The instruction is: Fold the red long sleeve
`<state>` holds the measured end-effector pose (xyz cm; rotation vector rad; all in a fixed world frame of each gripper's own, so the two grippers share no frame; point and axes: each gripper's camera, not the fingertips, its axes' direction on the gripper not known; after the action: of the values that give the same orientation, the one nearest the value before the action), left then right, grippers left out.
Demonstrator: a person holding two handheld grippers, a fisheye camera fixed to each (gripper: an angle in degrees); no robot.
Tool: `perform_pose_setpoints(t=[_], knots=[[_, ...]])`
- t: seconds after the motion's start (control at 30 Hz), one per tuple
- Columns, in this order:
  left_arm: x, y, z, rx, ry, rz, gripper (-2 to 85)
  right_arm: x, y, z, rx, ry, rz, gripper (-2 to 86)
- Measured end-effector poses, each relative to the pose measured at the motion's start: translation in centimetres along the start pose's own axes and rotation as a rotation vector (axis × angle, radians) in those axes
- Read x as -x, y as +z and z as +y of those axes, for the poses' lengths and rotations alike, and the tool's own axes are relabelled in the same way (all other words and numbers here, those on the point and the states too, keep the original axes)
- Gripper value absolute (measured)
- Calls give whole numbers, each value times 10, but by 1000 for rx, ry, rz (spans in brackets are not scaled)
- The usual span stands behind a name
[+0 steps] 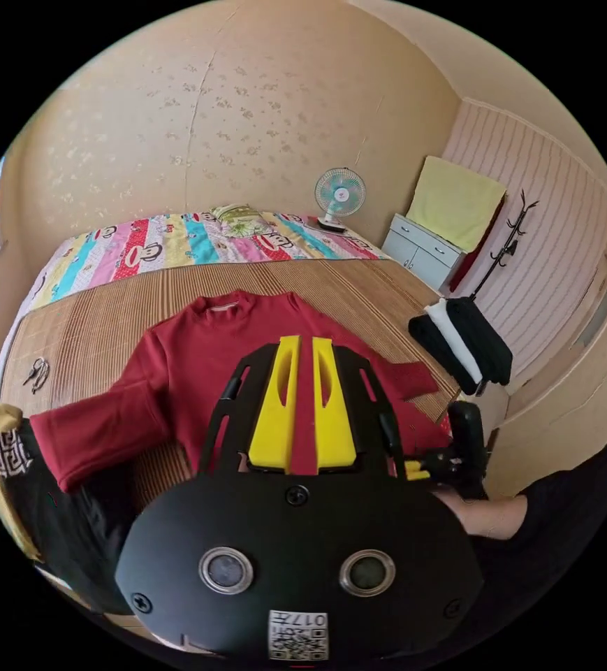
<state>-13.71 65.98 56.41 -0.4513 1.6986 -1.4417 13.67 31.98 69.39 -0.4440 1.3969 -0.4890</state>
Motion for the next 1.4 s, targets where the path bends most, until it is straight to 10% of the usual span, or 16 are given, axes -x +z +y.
perform_pose_setpoints(t=[0.33,0.7,1.0,1.4], knots=[[50,-97,131,0,-363,-166,54,-72,160,-85,14,629,-674,115],[76,-70,180,62,-509,-165,53,-88,176,-150,-6,721,-361,44],[62,-28,168,95,-462,-61,52,-8,9,-266,-372,-160,-288,25],[90,75,53,104,-379,-78,76,-168,23,-233,-65,146,608,26]])
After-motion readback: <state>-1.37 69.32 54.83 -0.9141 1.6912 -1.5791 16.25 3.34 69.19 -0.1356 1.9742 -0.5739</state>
